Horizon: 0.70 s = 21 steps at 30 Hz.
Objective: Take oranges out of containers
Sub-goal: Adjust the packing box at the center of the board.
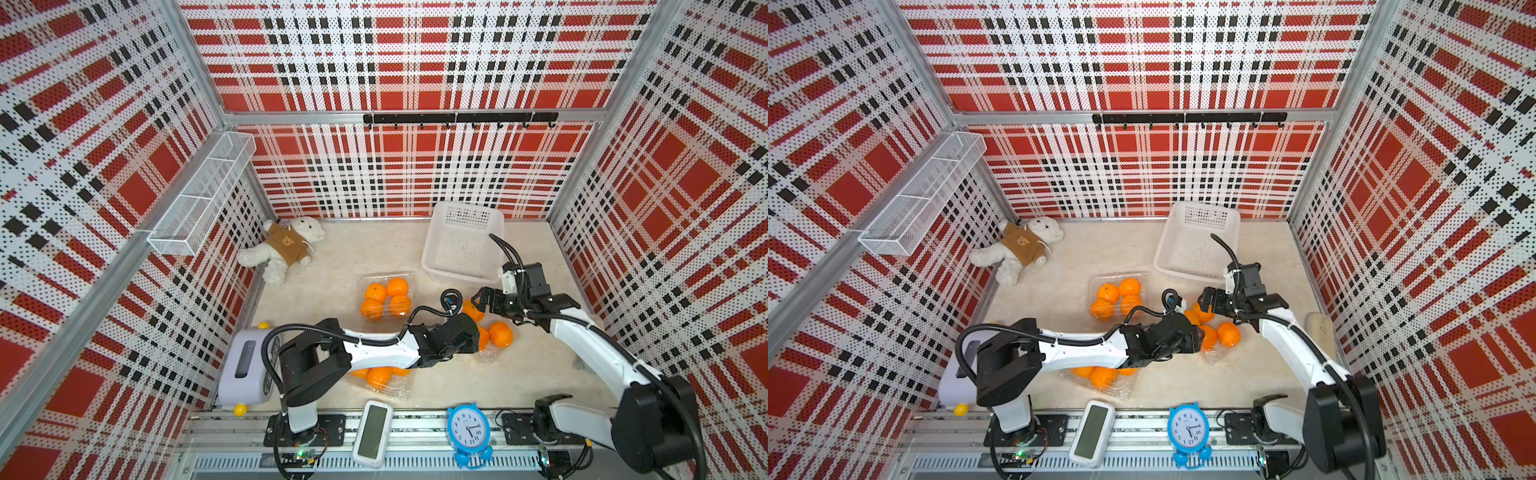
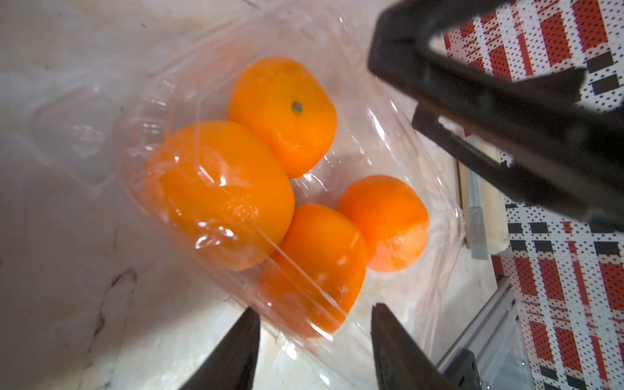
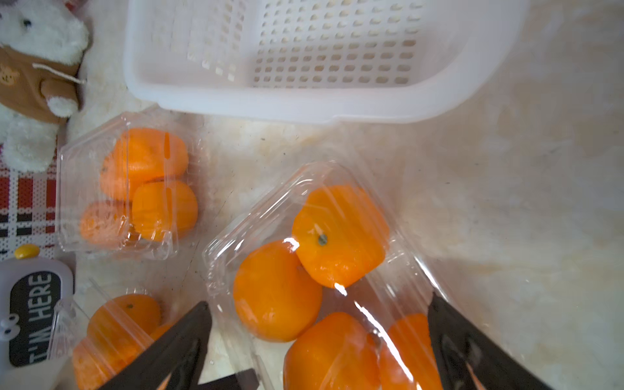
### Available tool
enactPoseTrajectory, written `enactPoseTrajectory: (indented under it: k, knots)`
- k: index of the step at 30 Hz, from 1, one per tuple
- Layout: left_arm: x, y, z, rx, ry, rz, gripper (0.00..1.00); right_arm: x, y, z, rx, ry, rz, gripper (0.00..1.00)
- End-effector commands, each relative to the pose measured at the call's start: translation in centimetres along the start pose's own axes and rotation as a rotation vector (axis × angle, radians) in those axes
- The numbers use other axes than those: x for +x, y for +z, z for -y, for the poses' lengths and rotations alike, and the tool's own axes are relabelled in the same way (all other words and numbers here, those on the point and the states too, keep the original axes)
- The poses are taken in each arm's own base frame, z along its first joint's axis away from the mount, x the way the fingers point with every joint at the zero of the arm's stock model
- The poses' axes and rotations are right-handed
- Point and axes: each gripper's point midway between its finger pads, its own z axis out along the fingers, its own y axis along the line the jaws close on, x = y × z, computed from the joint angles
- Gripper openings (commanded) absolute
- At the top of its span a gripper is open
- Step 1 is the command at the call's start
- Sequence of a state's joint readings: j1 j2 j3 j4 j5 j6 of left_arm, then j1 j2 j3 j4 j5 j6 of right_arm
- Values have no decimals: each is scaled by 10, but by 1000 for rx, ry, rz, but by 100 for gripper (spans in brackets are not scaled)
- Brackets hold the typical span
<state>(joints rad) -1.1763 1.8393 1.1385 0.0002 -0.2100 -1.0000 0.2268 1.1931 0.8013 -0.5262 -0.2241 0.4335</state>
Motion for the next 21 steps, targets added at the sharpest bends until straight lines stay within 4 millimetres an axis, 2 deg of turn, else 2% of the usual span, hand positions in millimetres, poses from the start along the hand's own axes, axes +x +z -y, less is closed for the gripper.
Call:
enactPoseTrajectory:
  k: [1,4,7,9,12,17,21]
  knots:
    - [-19,13,26,59,59,57,55,3,-6,20,94,86,52,100]
    - [-21,20,38,85,71,57,55,7,-9,30,131,89,70,100]
    - [-21,19,40,91,82,61,56,4,-15,35,182,44,62,100]
    - [-23,12,32,72,88,78,59,-3,-20,34,209,10,53,100]
    - [-26,1,10,30,83,104,63,-15,-29,33,240,-24,67,100]
    - [-25,-9,-24,6,11,120,64,-27,-33,19,185,-51,95,100]
    - [-23,-7,-28,48,-45,132,62,-29,-29,12,151,-72,73,100]
